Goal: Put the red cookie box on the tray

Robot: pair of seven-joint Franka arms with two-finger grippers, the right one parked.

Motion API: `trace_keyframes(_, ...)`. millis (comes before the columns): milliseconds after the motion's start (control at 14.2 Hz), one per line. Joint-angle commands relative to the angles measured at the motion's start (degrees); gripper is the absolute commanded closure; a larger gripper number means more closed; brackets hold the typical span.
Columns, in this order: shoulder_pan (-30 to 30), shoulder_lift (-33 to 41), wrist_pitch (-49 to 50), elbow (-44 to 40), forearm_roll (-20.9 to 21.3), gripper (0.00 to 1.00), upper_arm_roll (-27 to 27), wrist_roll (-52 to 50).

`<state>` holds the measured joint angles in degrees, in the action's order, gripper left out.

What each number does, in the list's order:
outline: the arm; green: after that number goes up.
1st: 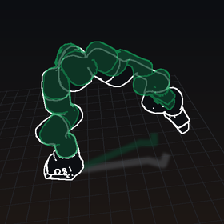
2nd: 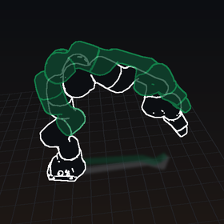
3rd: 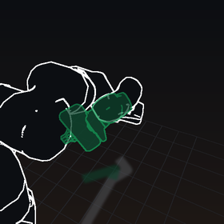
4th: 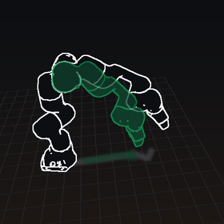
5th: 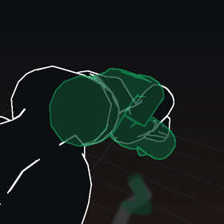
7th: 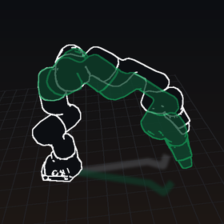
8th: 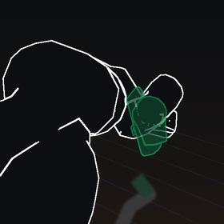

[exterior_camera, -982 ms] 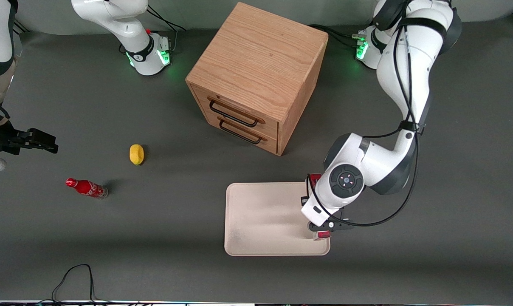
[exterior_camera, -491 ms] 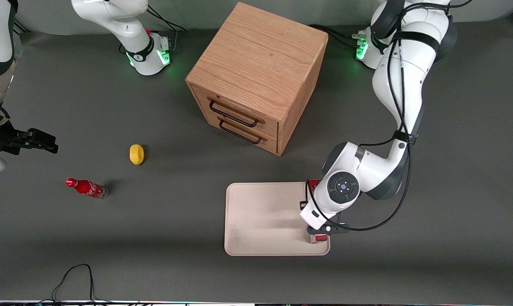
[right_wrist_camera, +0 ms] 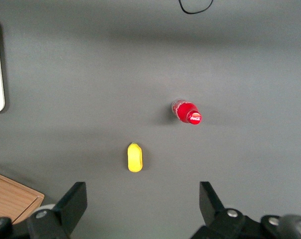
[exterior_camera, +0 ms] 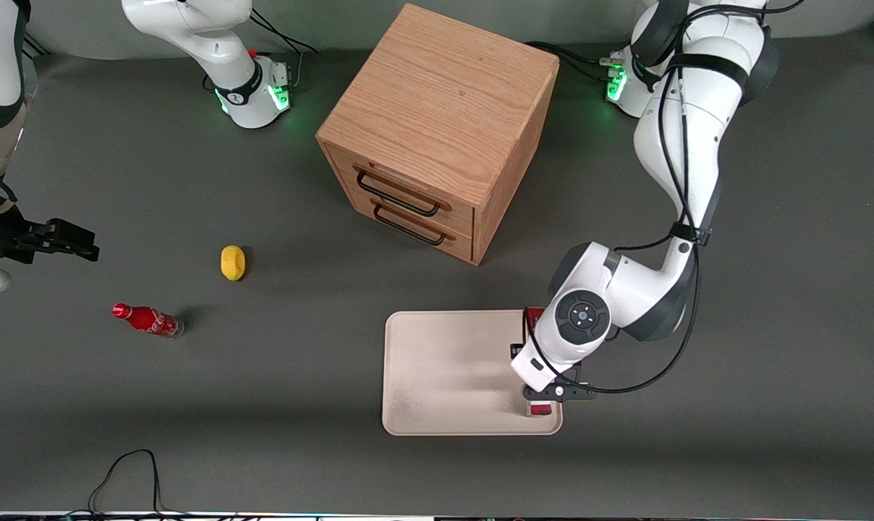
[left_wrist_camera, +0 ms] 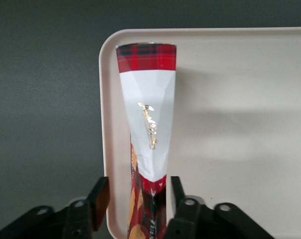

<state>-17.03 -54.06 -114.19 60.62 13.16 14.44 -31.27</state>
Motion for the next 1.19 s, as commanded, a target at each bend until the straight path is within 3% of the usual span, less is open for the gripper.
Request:
trace_keyframes(0,-0.99,3.86,7.02,-0.59,0.20,0.00,-0.82,-0.02)
trace_keyframes(211,-0.46,12.54,17.91,-0.59,-0.50,0.00,-0.38,0.25)
trace_keyframes(421,-0.37,22.04,27.58,-0.24,-3.93,0.00,-0.56,0.86)
trace_keyframes(702,0.85,30.58,36.48,0.81,-4.02,0.00,-0.73,1.04)
trace_keyframes(842,4.44,35.58,35.80,6.76,-4.28,0.00,-0.64,3.04)
trace_keyframes(1123,15.42,49.54,27.56,25.64,-8.23,0.00,-0.73,16.83)
